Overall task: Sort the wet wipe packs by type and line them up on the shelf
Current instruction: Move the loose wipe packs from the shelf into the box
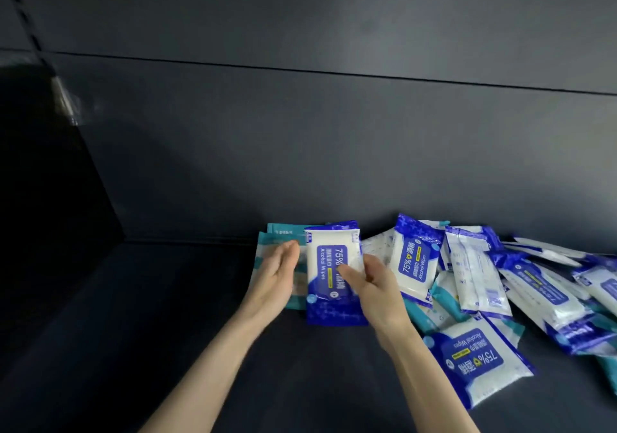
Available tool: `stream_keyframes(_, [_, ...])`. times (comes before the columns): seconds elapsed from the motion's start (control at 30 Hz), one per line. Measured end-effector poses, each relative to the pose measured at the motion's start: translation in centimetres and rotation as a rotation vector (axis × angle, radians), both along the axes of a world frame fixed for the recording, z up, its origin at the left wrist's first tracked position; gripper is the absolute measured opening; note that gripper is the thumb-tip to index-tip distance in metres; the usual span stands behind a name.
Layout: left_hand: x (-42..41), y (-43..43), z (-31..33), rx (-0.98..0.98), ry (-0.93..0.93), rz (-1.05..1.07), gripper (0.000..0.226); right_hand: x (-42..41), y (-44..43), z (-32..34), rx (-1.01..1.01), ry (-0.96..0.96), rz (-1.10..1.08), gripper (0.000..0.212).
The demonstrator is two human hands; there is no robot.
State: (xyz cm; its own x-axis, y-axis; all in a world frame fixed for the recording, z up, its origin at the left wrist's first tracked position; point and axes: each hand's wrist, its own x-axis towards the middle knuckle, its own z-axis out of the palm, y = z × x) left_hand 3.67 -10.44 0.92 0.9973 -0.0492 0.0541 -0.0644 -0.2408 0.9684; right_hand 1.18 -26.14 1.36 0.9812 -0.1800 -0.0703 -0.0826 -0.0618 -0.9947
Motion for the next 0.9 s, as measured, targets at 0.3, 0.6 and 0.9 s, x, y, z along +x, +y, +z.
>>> stream_keyframes(0.3, [5.5,4.0,-0.5,0.999,-0.171,-0.197,0.128,0.9,-0.2,-1.7,-0.166,-0.029,-0.129,0.010])
stream_keyframes(0.6, [4.6,4.9,0.7,0.861,-0.048,-0.210,0.047,0.6,-0.3,-1.4,-0.124,-0.053,-0.093,0.007])
stream_keyframes(0.9, [-2.9,4.3,2.6,0.161,-0.181,0.044,0.012,-4.7,-1.0,0.9,0.166,-0.123,-0.086,0.014])
